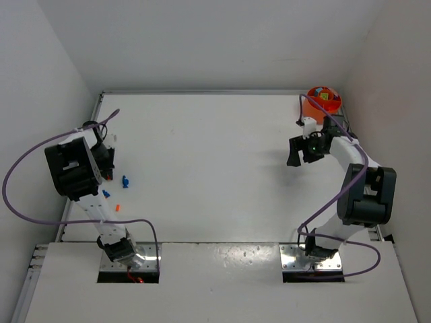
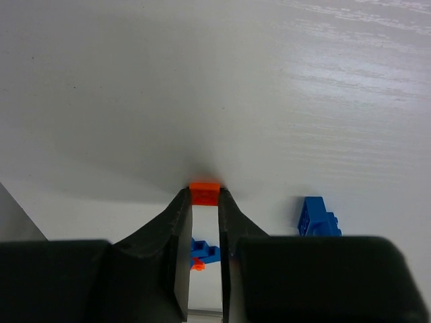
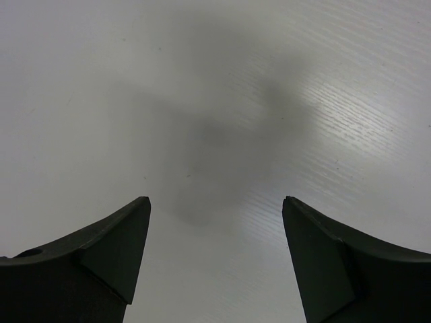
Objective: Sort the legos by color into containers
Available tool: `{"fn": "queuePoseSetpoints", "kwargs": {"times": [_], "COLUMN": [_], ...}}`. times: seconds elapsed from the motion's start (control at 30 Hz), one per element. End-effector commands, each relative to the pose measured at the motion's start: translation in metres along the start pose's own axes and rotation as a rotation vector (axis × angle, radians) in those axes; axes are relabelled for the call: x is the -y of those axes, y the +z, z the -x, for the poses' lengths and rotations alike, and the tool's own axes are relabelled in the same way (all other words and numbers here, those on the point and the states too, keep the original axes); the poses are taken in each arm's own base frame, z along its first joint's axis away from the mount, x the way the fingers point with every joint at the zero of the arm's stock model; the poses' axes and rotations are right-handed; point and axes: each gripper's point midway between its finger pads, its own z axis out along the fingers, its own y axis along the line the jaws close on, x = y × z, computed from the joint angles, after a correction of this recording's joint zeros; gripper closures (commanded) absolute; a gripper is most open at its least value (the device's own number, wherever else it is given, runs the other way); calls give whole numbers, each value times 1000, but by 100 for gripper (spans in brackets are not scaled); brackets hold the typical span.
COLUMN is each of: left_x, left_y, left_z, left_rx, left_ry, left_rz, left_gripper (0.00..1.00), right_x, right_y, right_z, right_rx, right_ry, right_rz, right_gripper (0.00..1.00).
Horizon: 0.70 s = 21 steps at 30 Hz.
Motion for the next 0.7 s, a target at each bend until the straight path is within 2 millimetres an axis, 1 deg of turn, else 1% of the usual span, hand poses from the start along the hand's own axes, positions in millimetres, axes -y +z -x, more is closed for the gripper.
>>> {"fn": "queuePoseSetpoints", "kwargs": {"times": [0.0, 0.03, 0.07, 0.1, 0.13, 0.17, 0.2, 0.23, 0.27, 0.3, 0.33, 0.37, 0.4, 0.43, 0.47, 0.5, 0.53, 0.57, 0.6, 0.63, 0.67], "left_x": [5, 6, 16, 19, 29, 41, 58, 69, 89, 108, 123, 145, 169, 185, 207, 228, 240, 253, 270, 282, 289], "left_y": [11, 0, -7, -17, -29, -54, -68, -80, -97, -109, -118, -128, -135, -141, -147, -157, -162, -166, -170, -178, -181], "left_z": [10, 16, 25, 33, 43, 60, 69, 76, 87, 88, 89, 87, 83, 80, 77, 67, 63, 59, 54, 52, 48], "left_rx": [59, 98, 141, 182, 228, 307, 359, 396, 436, 452, 460, 450, 442, 428, 411, 377, 363, 347, 326, 326, 314], "left_ry": [8, 18, 32, 46, 67, 102, 131, 157, 196, 228, 256, 295, 324, 334, 371, 388, 415, 442, 491, 511, 538], "left_rz": [-50, -57, -97, -118, -147, -166, -230, -260, -297, -365, -418, -484, -602, -671, -742, -854, -906, -957, -1003, -1060, -1087], "left_gripper": [84, 86, 87, 88, 88, 89, 89, 91, 91, 91, 91, 91, 91, 91, 91, 91, 91, 91, 91, 91, 91], "right_x": [-17, -23, -29, -46, -54, -63, -73, -81, -86, -100, -106, -112, -119, -137, -145, -152, -173, -179, -186, -198, -203], "right_y": [-2, -3, -6, -4, -8, -7, -9, -8, -11, -7, -9, -8, -4, -2, -1, 5, 2, 6, 6, 13, 16], "right_z": [21, 27, 31, 36, 44, 54, 71, 72, 88, 94, 110, 119, 123, 131, 139, 140, 144, 150, 154, 151, 154], "right_rx": [52, 70, 88, 103, 124, 163, 211, 209, 262, 275, 325, 352, 368, 395, 432, 453, 492, 540, 577, 586, 601], "right_ry": [-40, -52, -47, -53, -60, -66, -112, -117, -169, -212, -261, -310, -344, -403, -460, -533, -605, -669, -724, -747, -767], "right_rz": [81, 106, 127, 192, 214, 253, 265, 288, 289, 308, 316, 327, 347, 396, 417, 445, 511, 522, 531, 574, 579], "right_gripper": [21, 22, 22, 24, 24, 24, 25, 25, 25, 26, 26, 28, 28, 28, 28, 29, 29, 30, 30, 32, 33]}}
